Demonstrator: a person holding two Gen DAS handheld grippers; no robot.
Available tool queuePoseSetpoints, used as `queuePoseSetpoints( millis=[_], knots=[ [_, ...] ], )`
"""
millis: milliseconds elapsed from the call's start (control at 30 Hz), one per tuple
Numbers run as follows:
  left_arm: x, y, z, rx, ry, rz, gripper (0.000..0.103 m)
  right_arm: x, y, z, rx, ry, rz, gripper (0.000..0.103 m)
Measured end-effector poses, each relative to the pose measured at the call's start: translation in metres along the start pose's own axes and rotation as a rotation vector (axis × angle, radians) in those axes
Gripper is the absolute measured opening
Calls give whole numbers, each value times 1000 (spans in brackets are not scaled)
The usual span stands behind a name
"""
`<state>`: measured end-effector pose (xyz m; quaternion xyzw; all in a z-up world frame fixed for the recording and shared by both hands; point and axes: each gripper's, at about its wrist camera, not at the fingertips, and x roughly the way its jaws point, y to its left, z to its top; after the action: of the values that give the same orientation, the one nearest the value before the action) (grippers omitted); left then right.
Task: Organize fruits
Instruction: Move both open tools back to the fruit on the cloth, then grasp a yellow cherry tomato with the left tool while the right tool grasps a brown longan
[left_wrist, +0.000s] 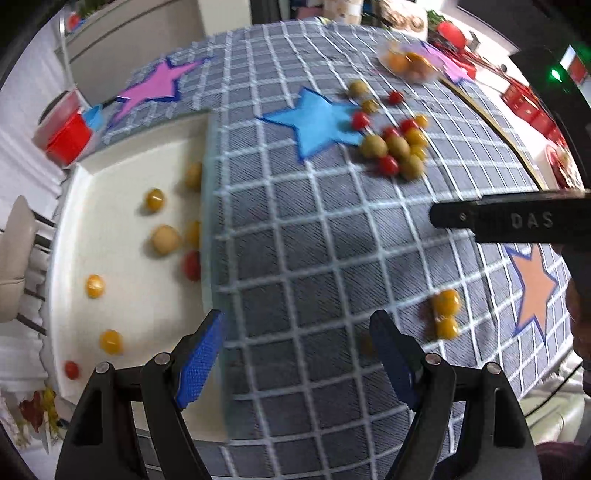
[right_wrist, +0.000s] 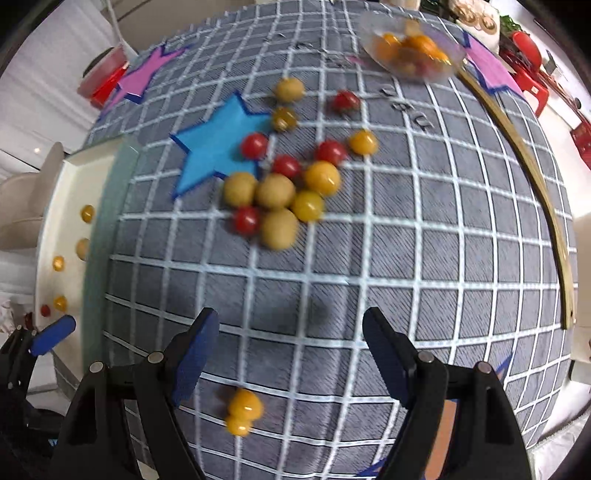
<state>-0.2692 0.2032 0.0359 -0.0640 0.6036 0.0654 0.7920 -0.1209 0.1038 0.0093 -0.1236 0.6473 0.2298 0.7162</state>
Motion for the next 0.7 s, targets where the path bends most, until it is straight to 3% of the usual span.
queuePoseSetpoints(
  millis=[300, 567, 700],
  knots=[
    [20, -28, -12, 42, 38, -35, 81, 11, -16, -11, 7, 13, -7, 83],
    [36, -34, -14, 34, 57, 4, 81, 24, 3, 17, -31, -18, -7, 82],
    [40, -38, -13, 35, 58, 18, 81, 29, 12, 34, -43, -44, -12, 75]
  ],
)
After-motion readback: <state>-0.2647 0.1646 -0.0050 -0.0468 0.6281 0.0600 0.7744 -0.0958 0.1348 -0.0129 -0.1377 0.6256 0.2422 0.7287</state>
